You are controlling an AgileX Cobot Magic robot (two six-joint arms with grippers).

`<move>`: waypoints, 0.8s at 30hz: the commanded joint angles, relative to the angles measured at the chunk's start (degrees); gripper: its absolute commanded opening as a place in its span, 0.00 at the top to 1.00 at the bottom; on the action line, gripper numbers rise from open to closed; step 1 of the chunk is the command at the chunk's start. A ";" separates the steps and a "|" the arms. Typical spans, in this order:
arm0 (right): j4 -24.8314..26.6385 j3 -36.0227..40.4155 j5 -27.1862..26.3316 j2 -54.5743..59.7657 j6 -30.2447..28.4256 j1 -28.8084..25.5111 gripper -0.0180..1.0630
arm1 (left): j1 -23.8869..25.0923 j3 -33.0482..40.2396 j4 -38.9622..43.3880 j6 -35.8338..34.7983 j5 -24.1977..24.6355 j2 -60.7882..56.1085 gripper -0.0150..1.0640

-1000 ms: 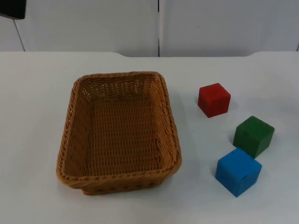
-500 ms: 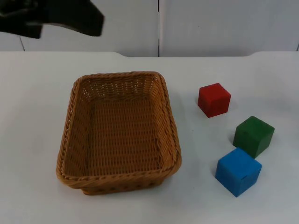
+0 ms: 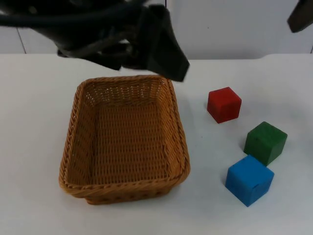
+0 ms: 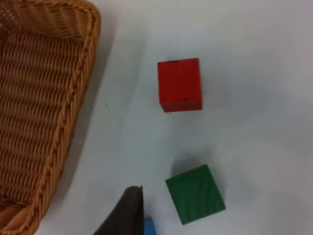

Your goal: Pick up one cube with each hand and place exactly two cubes into the same basket, leaving the remaining cube outside.

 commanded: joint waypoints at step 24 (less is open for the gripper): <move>-4.71 -10.36 -1.63 13.80 1.92 7.12 0.01 | -12.02 -9.91 13.98 -9.28 -5.11 18.34 0.01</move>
